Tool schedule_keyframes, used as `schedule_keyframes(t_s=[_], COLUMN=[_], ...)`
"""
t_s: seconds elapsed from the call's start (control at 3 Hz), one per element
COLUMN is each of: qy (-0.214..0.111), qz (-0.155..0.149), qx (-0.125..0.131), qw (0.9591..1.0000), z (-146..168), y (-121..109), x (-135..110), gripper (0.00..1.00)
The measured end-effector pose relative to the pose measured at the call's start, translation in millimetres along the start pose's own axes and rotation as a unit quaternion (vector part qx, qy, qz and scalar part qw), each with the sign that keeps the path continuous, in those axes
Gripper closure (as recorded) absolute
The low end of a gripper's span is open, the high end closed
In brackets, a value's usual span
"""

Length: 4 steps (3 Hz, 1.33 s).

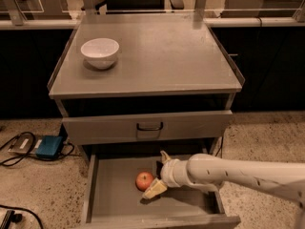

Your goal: Pick apple from middle drawer and place on counter

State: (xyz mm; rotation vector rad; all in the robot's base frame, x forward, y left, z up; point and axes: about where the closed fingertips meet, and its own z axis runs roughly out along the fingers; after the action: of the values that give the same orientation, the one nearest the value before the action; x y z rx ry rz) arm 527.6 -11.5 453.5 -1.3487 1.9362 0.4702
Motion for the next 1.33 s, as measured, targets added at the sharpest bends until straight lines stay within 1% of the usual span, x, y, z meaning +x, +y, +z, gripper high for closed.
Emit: schedule_keyframes(t_s=[0.33,0.67,1.0,1.33], qy=[0.007,0.012,0.021,0.021], qz=[-0.036,-0.047,-0.04,-0.022], qx=[0.013,0.016,-0.003,-0.027], qw=[0.9992,0.9987,0.999,0.9992], z=[38.6,53.6,74.1,84.1], y=[-9.0,-11.0,-6.7,-5.3], x=[3.2,8.7,21.0,27.7], gripper=[0.0,0.0,0.0,0.0])
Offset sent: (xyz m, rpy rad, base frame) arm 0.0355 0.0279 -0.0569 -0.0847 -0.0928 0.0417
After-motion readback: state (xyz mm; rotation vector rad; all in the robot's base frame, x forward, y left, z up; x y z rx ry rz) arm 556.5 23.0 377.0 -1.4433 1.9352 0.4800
